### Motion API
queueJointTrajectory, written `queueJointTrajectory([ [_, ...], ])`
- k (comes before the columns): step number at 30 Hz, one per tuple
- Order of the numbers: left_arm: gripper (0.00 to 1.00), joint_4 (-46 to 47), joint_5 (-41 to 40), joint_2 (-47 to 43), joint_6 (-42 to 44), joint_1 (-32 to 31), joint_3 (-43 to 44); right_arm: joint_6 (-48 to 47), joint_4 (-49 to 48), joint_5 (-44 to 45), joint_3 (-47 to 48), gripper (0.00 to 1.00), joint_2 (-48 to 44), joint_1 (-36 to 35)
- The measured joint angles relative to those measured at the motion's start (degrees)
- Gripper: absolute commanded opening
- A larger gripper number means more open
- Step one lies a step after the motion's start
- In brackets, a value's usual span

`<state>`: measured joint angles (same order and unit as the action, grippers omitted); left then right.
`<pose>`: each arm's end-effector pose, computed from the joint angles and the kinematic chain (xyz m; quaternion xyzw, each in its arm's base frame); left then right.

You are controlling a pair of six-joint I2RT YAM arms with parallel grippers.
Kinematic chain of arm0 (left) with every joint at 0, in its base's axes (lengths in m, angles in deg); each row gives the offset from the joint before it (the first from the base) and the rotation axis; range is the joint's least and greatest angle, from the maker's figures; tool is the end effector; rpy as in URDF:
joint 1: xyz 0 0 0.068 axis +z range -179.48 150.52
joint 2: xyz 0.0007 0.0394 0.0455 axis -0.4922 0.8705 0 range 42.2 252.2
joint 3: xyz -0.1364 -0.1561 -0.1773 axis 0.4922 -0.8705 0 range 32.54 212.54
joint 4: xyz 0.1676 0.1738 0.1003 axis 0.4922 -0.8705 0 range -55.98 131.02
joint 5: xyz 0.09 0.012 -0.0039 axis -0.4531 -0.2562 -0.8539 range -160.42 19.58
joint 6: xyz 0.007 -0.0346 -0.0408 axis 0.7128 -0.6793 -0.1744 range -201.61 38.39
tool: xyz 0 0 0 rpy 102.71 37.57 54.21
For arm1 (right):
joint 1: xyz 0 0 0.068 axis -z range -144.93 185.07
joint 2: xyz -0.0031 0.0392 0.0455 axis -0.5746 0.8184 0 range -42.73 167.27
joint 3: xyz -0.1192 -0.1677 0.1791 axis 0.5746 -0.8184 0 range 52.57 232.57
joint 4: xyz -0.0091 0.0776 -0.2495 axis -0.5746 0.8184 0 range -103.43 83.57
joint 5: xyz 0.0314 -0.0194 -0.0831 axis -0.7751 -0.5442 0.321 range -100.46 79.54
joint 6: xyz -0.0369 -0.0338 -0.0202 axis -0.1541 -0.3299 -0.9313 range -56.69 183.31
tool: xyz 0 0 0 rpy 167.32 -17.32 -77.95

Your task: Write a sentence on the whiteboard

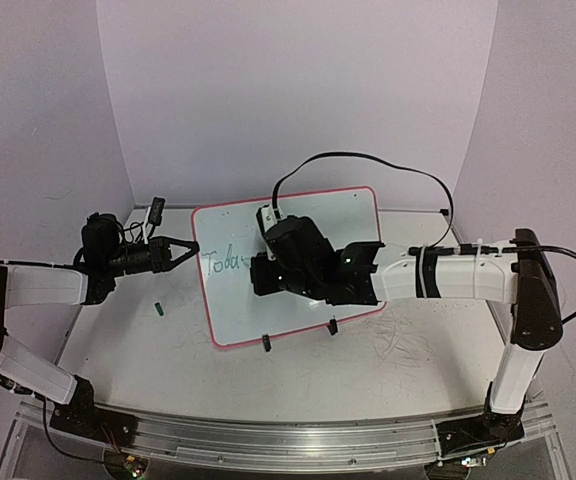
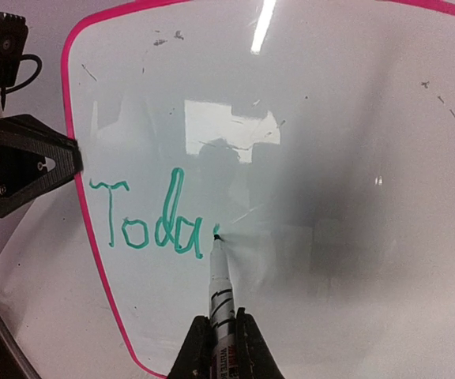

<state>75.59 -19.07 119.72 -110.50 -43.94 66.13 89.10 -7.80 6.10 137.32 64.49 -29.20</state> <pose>0.2603 -0.0957 0.2289 0.1918 0.7170 -0.5224 0.4199 0.2015 0.3945 0.2765 -0.2097 0.8257 0.2728 0.4471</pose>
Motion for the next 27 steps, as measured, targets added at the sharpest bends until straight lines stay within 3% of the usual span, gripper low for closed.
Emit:
queueJointTrajectory([
  [27,0.0,-0.1,-0.4,0.0,0.0,0.0,0.0,1.3,0.0,0.0,-1.1,0.0,-0.1,-0.1],
])
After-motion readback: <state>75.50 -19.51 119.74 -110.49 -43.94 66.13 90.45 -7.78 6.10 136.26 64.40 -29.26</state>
